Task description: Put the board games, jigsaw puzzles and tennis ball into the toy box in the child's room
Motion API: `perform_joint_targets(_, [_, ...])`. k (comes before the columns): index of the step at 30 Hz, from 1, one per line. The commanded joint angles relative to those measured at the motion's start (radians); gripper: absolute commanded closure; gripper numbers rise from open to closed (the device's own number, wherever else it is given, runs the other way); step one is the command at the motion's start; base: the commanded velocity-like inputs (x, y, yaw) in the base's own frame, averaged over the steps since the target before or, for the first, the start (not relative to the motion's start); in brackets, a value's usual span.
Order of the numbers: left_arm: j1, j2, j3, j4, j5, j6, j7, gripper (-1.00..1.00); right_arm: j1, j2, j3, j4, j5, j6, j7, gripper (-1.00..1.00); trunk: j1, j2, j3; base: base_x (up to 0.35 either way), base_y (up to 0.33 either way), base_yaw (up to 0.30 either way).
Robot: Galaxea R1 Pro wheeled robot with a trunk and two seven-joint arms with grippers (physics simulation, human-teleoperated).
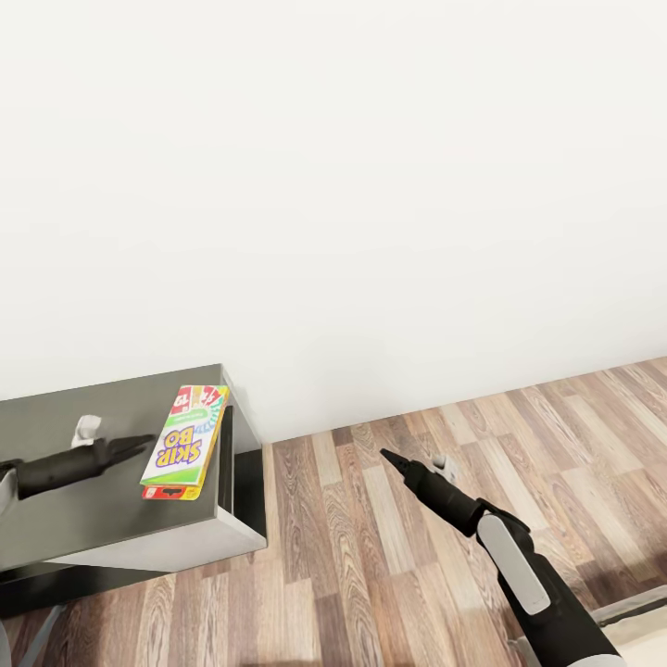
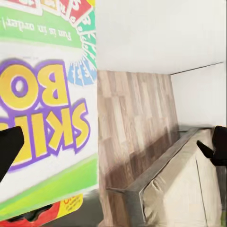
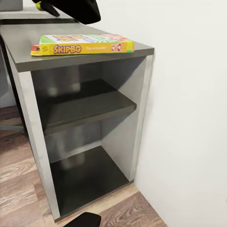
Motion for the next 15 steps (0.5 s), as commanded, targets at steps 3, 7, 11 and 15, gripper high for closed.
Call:
perform_joint_targets(3, [0.003, 0.006, 0.002, -0.003, -0.004, 0.011, -0.114, -1.00, -0.001, -0.001, 0.003, -0.001, -0.005, 0.002, 0.000, -1.00, 0.001, -0.002, -0.001, 0.000, 0.000, 0.000])
perform_joint_targets(7, [0.007, 0.010, 0.002, -0.005, -0.005, 0.011, -0.184, -1.00, -0.001, -0.001, 0.004, -0.002, -0.005, 0.001, 0.000, -1.00, 0.001, -0.002, -0.001, 0.000, 0.000, 0.000])
perform_joint_targets(11, [0.012, 0.014, 0.002, -0.007, -0.005, 0.012, -0.210, -1.00, -0.001, -0.001, 0.004, -0.003, -0.005, 0.001, 0.000, -1.00, 0.001, -0.002, -0.001, 0.000, 0.000, 0.000])
perform_joint_targets(15, [0.013, 0.020, 0.002, -0.008, -0.005, 0.012, -0.210, -1.00, -0.001, -0.001, 0.004, -0.003, -0.005, 0.001, 0.000, -1.00, 0.001, -0.002, -0.001, 0.000, 0.000, 0.000])
